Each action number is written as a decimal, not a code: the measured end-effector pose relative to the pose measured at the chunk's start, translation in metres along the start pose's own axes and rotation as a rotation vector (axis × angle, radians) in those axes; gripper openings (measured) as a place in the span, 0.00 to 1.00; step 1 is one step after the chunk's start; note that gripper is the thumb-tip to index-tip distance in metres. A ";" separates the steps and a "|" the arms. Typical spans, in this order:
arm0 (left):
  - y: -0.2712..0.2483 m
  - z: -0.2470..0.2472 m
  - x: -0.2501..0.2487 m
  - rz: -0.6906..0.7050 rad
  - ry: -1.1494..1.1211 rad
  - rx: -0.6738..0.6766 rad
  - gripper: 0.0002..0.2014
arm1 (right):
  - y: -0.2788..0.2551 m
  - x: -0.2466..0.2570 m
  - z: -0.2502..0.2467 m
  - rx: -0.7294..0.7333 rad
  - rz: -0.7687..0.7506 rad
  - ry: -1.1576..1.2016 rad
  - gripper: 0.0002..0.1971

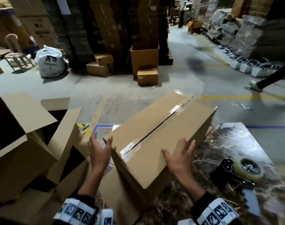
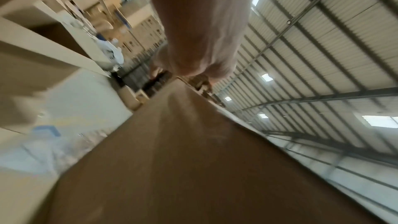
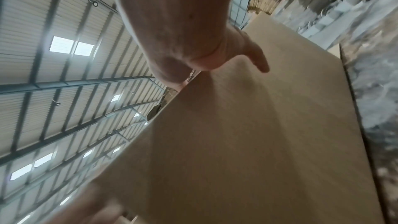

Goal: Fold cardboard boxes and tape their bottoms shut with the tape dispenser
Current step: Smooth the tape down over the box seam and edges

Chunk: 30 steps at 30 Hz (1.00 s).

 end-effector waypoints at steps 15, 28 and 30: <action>-0.108 0.086 0.018 0.066 -0.011 0.237 0.32 | 0.062 -0.095 -0.054 -0.071 0.139 0.116 0.17; -0.166 0.181 -0.095 0.709 0.364 0.530 0.25 | 0.063 -0.242 -0.060 -0.150 0.324 0.355 0.14; -0.173 0.214 -0.108 0.729 0.384 0.580 0.22 | 0.059 -0.278 -0.061 -0.143 0.401 0.252 0.19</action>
Point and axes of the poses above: each hand's wrist, its own y-axis towards the middle knuckle, its own z-axis out of the palm, x = y × z, the point moved 3 cm from there along y, towards the middle knuckle, and after that the axes turned 12 degrees about -y, right-handed, at the moved point
